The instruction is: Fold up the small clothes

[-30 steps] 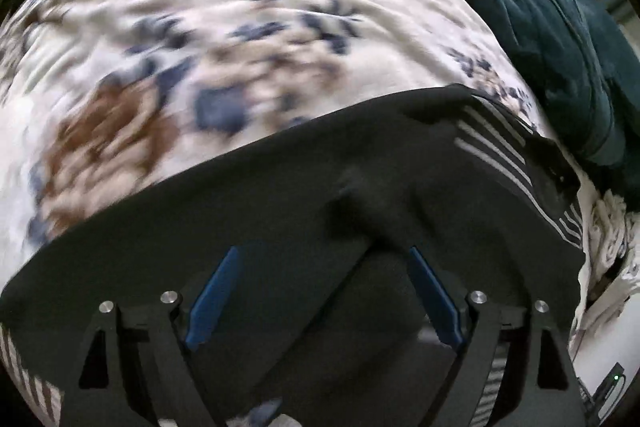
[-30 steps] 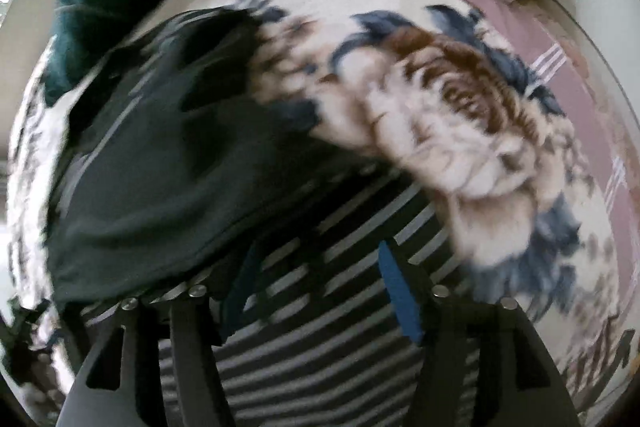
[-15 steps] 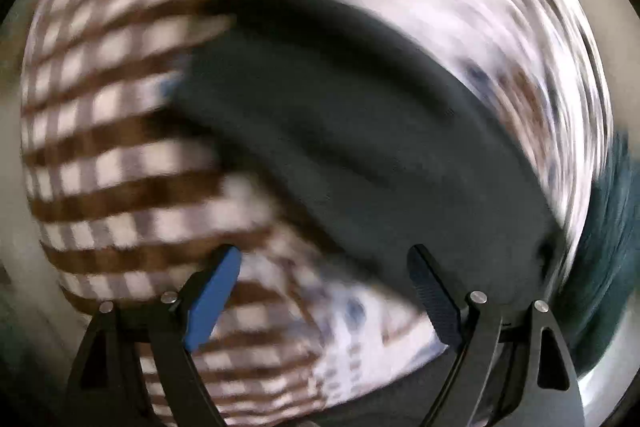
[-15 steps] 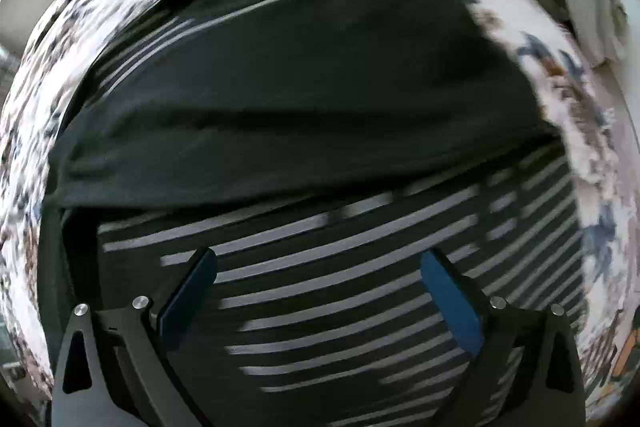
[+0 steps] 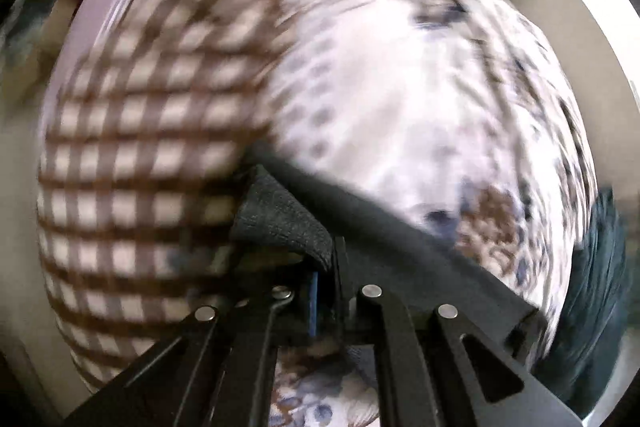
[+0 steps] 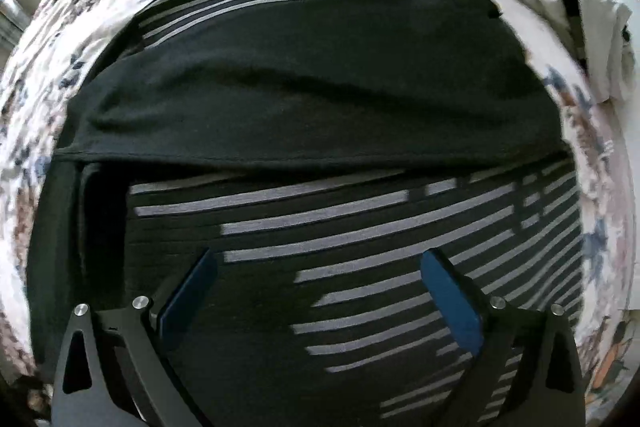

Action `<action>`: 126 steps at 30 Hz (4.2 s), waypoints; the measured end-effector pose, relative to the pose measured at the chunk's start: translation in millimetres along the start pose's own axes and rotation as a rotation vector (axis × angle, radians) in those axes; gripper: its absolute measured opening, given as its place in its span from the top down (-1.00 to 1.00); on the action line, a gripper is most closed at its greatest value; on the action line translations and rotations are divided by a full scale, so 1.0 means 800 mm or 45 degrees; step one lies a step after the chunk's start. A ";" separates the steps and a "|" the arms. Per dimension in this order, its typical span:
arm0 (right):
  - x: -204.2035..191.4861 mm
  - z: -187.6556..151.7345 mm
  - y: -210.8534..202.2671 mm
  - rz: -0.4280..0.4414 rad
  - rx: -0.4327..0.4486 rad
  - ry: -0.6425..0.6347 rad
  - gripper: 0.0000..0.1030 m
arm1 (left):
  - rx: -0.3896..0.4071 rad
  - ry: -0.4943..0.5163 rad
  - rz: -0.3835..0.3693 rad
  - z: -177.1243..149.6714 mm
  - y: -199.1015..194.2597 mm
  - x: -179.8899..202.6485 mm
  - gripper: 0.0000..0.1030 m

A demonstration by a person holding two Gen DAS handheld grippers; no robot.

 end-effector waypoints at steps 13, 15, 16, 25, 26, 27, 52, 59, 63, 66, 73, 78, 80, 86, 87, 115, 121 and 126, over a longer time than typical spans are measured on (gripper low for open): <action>0.080 0.053 0.001 0.096 0.045 0.122 -1.00 | 0.225 0.945 -0.441 -0.089 -0.085 0.387 0.93; 0.104 0.063 0.007 0.099 0.038 0.133 -1.00 | 0.174 1.061 -0.534 -0.142 -0.081 0.453 0.93; 0.113 0.066 0.009 0.103 0.034 0.140 -1.00 | 0.134 1.120 -0.591 -0.178 -0.078 0.485 0.93; 0.216 0.092 0.040 0.079 -0.034 0.225 -1.00 | -0.245 1.636 -0.773 -0.481 -0.029 0.624 0.93; 0.227 0.094 0.045 0.082 -0.047 0.220 -1.00 | -0.261 1.680 -0.774 -0.502 -0.024 0.626 0.92; 0.235 0.095 0.049 0.091 -0.060 0.214 -1.00 | -0.294 1.740 -0.783 -0.522 -0.020 0.628 0.91; 0.271 0.262 0.068 0.500 -0.066 0.388 0.85 | -0.128 1.281 -0.110 -0.243 0.049 0.430 -0.92; 0.284 0.238 -0.006 0.284 0.116 0.400 0.87 | -0.157 1.117 -0.048 -0.209 0.083 0.402 -0.92; 0.303 0.229 0.039 0.182 -0.123 0.362 0.72 | -0.181 1.084 -0.063 -0.203 0.104 0.413 -0.92; 0.304 0.239 0.035 0.062 -0.160 0.361 0.49 | -0.185 1.076 -0.070 -0.194 0.119 0.427 -0.92; 0.100 0.290 0.000 0.464 -0.066 -0.079 -0.27 | -0.135 1.179 -0.036 -0.170 0.144 0.469 -0.92; -0.116 0.295 0.045 0.691 -0.222 -0.558 -0.26 | -0.097 1.185 -0.017 -0.156 0.143 0.465 -0.92; -0.167 0.295 0.067 0.689 -0.281 -0.631 -0.26 | -0.127 1.152 -0.014 -0.155 0.148 0.454 -0.92; -0.223 0.292 0.085 0.716 -0.310 -0.790 0.95 | -0.189 1.066 -0.037 -0.159 0.160 0.431 -0.92; -0.222 0.294 0.078 0.712 -0.258 -0.786 0.95 | -0.195 1.058 -0.046 -0.160 0.162 0.429 -0.92; 0.114 0.261 0.104 0.193 -0.097 -0.111 0.04 | -0.186 1.427 0.061 -0.197 0.209 0.481 -0.97; 0.206 0.281 0.037 0.280 0.049 0.144 -0.16 | -0.118 1.424 0.052 -0.194 0.167 0.489 -0.97; 0.259 0.280 0.039 0.201 -0.007 0.230 -0.22 | -0.065 1.495 -0.017 -0.220 0.152 0.517 -0.97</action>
Point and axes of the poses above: each gripper's, at about its wrist camera, not at the fingertips, and y roughly the way its jaws point, x to its right, z to its top, the point moved 1 cm from there along y, roughly the way its jaws point, and after that the axes turned 5 degrees about y, right-handed, at the moved point
